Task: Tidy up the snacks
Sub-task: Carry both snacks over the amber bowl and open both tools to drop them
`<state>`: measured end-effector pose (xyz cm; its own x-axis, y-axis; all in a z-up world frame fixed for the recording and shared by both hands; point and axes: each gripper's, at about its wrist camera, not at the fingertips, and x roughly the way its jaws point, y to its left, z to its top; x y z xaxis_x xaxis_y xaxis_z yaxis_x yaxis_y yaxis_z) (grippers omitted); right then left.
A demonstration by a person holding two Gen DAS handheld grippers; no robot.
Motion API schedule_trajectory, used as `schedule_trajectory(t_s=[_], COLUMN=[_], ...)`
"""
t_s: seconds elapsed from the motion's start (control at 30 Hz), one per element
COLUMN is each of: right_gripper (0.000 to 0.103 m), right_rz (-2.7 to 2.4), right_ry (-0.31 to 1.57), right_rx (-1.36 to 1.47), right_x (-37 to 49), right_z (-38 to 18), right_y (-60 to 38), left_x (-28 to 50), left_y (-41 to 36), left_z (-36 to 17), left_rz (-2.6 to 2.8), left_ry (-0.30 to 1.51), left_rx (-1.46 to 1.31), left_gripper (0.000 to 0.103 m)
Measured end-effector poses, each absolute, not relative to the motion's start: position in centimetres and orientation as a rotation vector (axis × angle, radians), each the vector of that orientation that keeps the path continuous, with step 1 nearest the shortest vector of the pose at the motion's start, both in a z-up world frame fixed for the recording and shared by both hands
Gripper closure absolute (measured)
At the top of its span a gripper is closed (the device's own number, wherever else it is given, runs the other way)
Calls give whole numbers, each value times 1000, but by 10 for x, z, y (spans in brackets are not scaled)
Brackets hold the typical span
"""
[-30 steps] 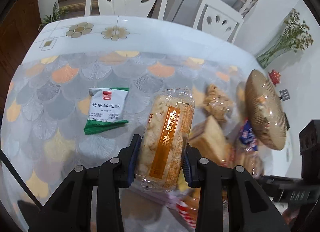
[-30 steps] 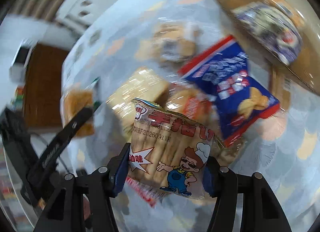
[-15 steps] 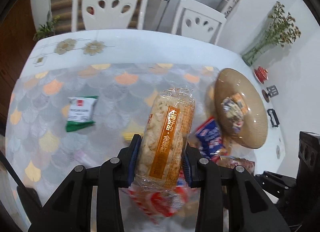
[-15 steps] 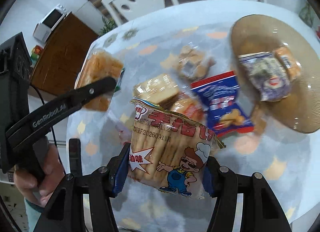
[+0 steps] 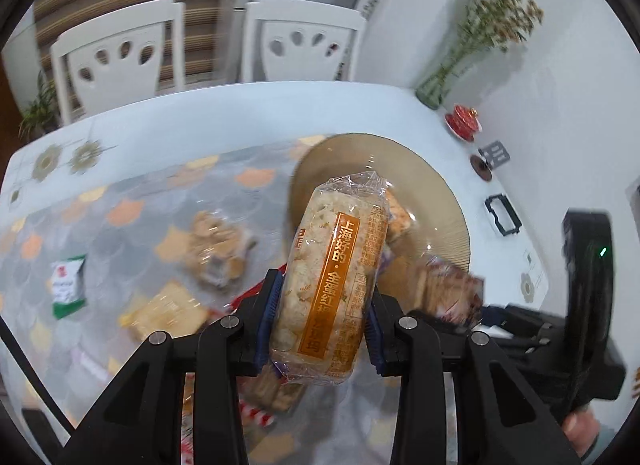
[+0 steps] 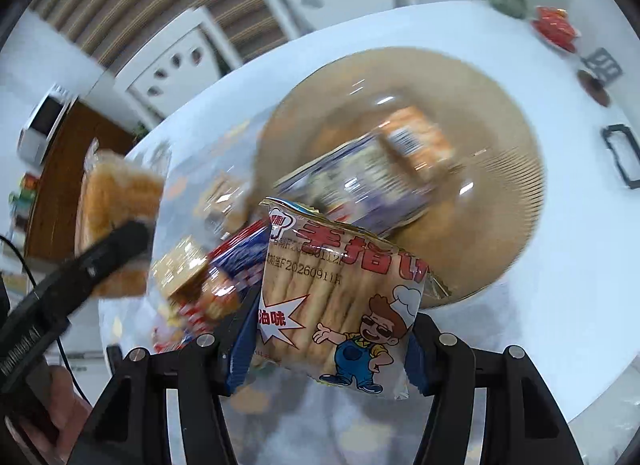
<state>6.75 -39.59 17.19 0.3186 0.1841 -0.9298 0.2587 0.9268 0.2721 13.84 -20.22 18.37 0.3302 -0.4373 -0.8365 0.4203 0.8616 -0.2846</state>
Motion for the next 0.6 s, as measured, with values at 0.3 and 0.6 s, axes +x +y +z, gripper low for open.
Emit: schedule_trajectory(t_s=[0.3,0.6], right_gripper=[43,42], right_rz=[-151,-144], right_ry=[1235,1258], right_rx=[412,415], right_x=[86,109], right_z=[184,175], right_y=[-460,-479], left_x=[156,165], left_y=[-265,-295], left_z=[175,160], left_rz=[-587,-575], left_ry=[1124,1105], left_rx=[-24,-26], left_gripper=[69,51])
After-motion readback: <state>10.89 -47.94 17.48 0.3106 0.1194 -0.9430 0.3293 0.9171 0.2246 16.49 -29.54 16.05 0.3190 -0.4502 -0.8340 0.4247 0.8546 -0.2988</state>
